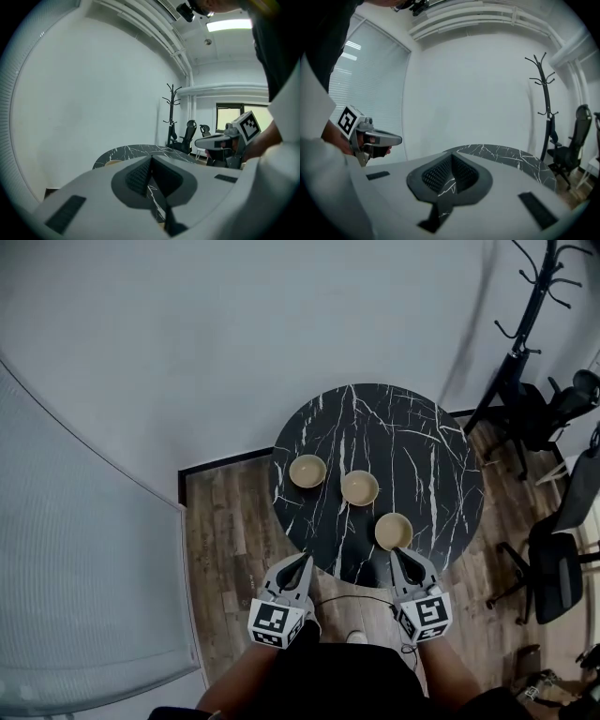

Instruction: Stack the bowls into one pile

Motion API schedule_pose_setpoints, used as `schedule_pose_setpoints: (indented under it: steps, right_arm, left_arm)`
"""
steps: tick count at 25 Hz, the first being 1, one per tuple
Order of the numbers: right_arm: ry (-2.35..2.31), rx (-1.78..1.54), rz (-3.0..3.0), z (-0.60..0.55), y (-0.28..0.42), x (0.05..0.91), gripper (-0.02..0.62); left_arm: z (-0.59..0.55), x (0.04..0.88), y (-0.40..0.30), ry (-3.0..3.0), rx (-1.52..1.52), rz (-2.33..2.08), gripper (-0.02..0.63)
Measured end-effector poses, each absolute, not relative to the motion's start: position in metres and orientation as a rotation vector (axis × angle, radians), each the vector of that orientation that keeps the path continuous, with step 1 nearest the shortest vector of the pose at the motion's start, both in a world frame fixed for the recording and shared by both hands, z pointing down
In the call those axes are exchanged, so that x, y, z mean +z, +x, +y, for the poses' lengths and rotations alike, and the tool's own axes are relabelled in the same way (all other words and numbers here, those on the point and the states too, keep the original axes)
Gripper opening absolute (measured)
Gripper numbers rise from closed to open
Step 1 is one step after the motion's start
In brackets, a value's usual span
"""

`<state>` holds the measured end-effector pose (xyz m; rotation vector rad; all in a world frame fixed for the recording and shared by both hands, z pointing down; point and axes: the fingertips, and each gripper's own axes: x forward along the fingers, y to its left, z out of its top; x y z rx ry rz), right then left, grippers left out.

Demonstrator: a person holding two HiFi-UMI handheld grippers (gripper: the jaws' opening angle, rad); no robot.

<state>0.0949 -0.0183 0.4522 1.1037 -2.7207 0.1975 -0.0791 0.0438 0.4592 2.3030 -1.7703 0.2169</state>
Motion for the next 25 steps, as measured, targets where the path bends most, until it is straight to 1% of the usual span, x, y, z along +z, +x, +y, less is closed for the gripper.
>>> schedule_pose_setpoints:
  steps: [7, 12, 19, 25]
  right_arm:
    - [1.327, 0.363, -2.704, -0.050, 0.079, 0.446, 0.008]
    - [1.468, 0.381, -2.640, -0.064, 0.075, 0.457, 0.008]
    - [1.549, 0.306, -2.553, -0.065, 0.079, 0.452, 0.008]
    - [1.643, 0.344, -2.362, -0.074, 0.106, 0.481, 0.008]
  left_arm:
    - [0.017, 0.460, -0.110, 2.388, 0.246, -1.645, 0.012]
    - [0.001, 0.469, -0.127, 2.427, 0.239, -1.562, 0.012]
    - [-0.017, 0.469, -0.116, 2.500, 0.220, -1.448, 0.012]
    - [-0.038, 0.481, -0.100, 2.580, 0.288, -1.372, 0.012]
